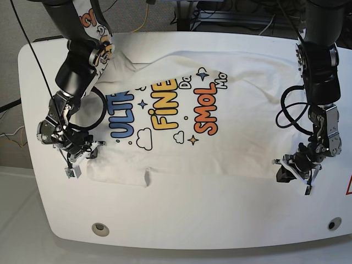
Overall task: Fold the T-shirt properly
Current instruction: 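Pull the held hem edge with the left gripper to stretch the shirt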
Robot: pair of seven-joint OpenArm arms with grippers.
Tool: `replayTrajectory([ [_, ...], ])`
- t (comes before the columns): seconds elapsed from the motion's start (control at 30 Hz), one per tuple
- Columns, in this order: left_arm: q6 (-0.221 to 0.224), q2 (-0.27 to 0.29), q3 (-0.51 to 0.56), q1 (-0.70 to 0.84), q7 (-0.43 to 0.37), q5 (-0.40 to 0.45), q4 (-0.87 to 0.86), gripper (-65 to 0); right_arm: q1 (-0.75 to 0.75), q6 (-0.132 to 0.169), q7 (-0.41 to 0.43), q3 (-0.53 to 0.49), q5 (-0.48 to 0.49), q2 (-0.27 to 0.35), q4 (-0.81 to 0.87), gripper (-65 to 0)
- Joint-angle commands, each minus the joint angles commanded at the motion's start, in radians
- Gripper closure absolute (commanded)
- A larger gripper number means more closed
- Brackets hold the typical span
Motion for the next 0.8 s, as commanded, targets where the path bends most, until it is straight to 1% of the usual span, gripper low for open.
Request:
replayTrajectory([
  [0.13, 0.0, 0.0, -0.002, 0.003, 0.035, -0.002, 0.002, -4.9, -0.029, 0.0, -0.049, 0.0, 0.003, -0.002, 0.087, -2.3],
  [0.27, -0.002, 0.0, -0.003, 0.017, 0.054, -0.005, 0.009, -4.9, -0.041, 0.0, -0.089, 0.0, 0.002, -0.003, 0.153, -2.3],
  [0.4, -0.002, -0.002, -0.003, 0.06, 0.061, -0.005, 0.084, -4.9, -0.069, 0.0, -0.135, -0.002, 0.008, -0.005, 0.227, -2.3],
  [0.63, 0.0, -0.002, -0.005, 0.129, 0.13, -0.002, 0.235, -4.9, -0.11, 0.0, -0.153, -0.002, 0.006, -0.005, 0.281, -2.3],
  [0.8, 0.002, 0.0, -0.005, 0.163, 0.135, 0.0, 0.292, -4.9, -0.124, 0.0, -0.152, -0.002, 0.008, -0.008, 0.273, -2.3],
])
